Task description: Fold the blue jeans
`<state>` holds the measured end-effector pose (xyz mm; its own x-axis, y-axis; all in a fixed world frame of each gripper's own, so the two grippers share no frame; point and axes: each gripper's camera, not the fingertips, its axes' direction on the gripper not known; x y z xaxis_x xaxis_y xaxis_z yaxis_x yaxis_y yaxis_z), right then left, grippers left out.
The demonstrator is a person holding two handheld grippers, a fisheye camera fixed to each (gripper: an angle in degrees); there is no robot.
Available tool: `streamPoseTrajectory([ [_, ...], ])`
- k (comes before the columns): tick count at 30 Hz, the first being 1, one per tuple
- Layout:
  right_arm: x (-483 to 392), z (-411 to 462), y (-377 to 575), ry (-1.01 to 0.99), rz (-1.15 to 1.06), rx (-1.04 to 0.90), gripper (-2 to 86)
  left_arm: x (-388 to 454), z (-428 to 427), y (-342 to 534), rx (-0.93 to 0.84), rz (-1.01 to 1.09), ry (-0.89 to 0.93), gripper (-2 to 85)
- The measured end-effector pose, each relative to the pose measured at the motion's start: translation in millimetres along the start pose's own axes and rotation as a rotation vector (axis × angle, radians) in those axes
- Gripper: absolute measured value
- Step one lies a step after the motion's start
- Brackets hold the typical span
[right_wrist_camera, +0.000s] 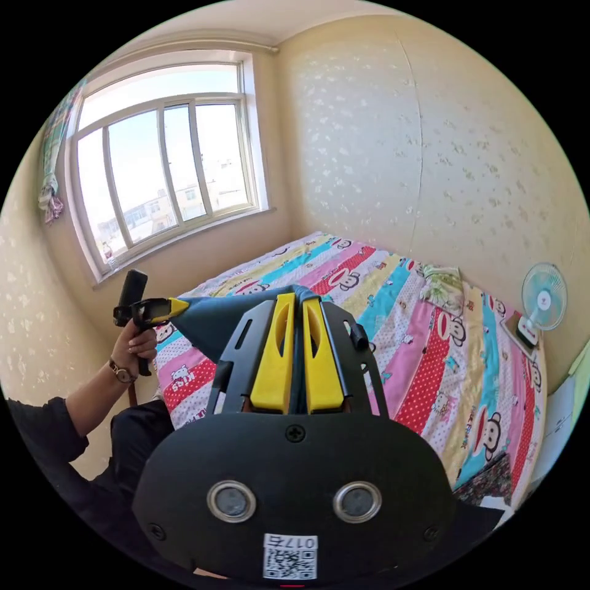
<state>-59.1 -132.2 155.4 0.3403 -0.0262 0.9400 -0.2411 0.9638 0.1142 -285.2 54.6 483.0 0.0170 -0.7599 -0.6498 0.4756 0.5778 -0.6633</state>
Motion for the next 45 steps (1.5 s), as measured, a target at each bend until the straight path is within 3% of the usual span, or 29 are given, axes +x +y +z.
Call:
streamPoseTrajectory([
  [7,43,12,149,-0.150,0.159,-0.093,2.1,-95,52,130,-0.135,-0.195,-0.018,0.3],
  [13,62,32,252,-0.137,0.390,-0.298,2.9,-130,65,170,-0.286,-0.361,-0.120,4.3],
  [18,96,30,244,-0.039,0.393,-0.425,4.7,-143,55,156,-0.336,-0.336,-0.300,1.7],
  [20,119,40,225,0.069,0.412,-0.612,6.8,-146,56,146,-0.341,-0.318,-0.345,2.1],
  [24,150,62,216,0.214,0.370,-0.806,7.6,-150,52,120,-0.288,-0.284,-0.441,6.4],
  [30,203,49,207,0.112,0.477,-0.793,5.7,-178,57,75,-0.245,-0.291,-0.335,9.7],
  [37,226,33,185,0.148,0.363,-0.873,5.3,-242,61,78,-0.275,-0.331,-0.586,8.1],
  [39,241,19,180,0.105,0.409,-0.870,5.4,-256,43,85,-0.174,-0.389,-0.445,9.8],
  [41,254,-7,171,0.021,0.475,-0.797,6.4,-268,25,84,-0.092,-0.379,-0.302,10.3],
  [45,271,-63,149,-0.140,0.601,-0.469,10.8,-295,7,78,-0.106,-0.448,-0.287,10.8],
])
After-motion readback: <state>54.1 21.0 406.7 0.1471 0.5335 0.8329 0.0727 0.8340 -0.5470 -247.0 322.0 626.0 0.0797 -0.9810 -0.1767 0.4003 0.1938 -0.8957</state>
